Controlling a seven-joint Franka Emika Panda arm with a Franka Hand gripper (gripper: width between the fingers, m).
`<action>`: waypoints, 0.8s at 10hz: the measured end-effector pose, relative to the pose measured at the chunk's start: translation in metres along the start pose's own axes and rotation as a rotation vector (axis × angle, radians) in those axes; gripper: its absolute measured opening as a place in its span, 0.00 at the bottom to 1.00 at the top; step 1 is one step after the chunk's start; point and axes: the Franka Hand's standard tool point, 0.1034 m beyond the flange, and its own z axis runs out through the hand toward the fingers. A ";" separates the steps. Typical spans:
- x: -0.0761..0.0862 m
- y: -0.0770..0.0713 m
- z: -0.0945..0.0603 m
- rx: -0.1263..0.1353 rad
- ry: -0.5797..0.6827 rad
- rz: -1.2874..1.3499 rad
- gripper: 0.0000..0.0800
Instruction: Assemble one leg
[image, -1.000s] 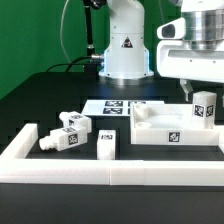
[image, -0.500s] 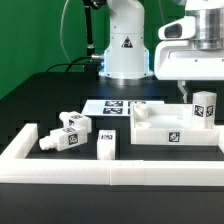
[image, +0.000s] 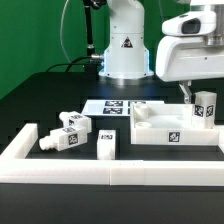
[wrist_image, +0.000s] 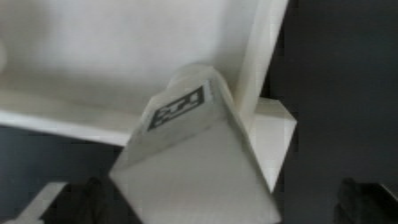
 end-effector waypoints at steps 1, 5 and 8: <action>-0.001 -0.001 0.001 0.000 -0.002 -0.040 0.81; -0.003 0.004 0.002 0.002 -0.007 -0.212 0.80; -0.003 0.004 0.003 0.002 -0.008 -0.207 0.36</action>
Offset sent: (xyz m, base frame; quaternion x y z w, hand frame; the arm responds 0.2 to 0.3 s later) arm -0.0005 -0.0057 -0.0024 0.0174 -0.0185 -0.1986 0.9798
